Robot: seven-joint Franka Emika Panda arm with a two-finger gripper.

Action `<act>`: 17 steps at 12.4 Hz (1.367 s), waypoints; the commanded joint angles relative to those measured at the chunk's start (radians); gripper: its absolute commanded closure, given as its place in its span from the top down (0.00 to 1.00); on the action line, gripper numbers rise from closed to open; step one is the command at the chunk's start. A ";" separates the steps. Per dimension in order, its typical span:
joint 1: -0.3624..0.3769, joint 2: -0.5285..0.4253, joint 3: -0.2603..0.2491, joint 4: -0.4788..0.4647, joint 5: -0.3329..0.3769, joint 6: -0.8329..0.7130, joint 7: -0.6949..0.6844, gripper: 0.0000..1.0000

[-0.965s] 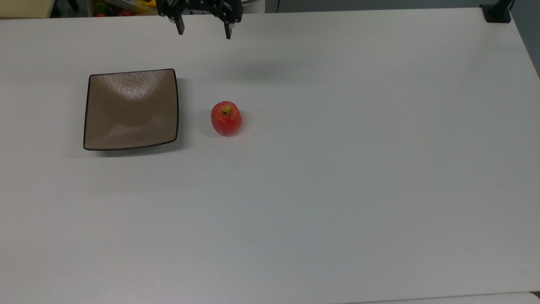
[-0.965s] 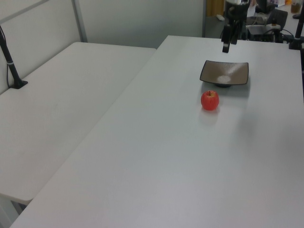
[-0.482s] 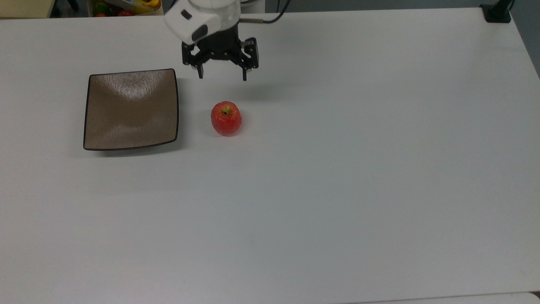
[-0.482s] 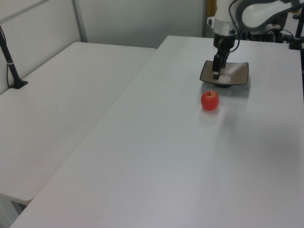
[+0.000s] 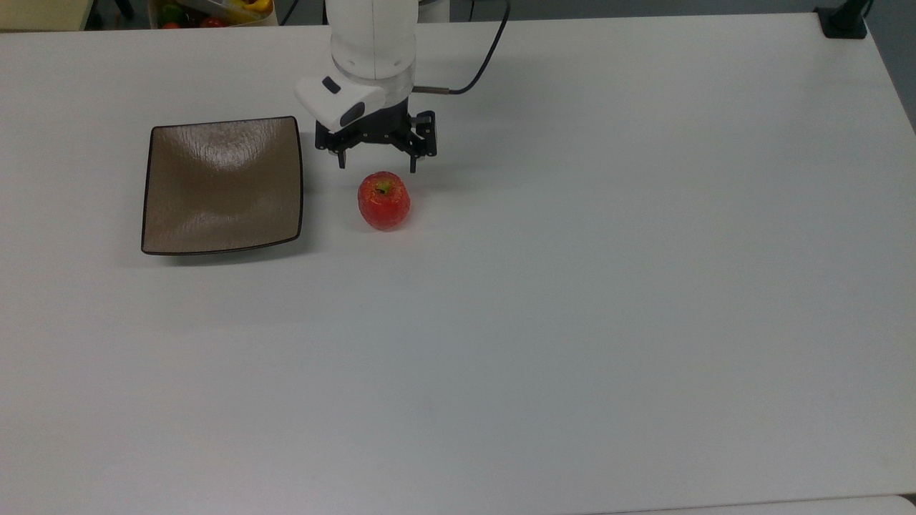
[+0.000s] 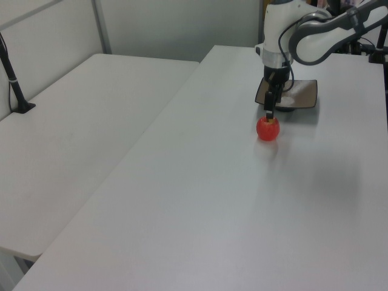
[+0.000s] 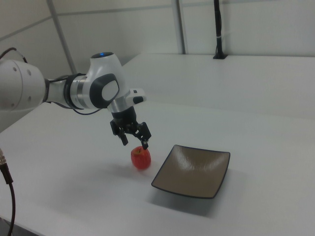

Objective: Apples placed on a ceramic plate
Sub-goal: 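Move the open gripper over the red apple and lower it, then close the gripper around the red apple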

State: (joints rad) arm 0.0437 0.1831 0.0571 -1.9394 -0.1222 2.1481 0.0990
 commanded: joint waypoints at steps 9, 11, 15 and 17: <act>0.008 0.128 0.016 0.060 -0.068 0.016 0.080 0.95; 0.007 0.127 0.018 0.060 -0.068 0.015 0.082 0.66; -0.001 0.101 0.020 0.059 -0.060 0.003 0.082 0.57; -0.004 0.055 0.020 0.048 -0.054 -0.008 0.084 0.57</act>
State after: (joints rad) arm 0.0429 0.2982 0.0738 -1.8748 -0.1681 2.1550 0.1560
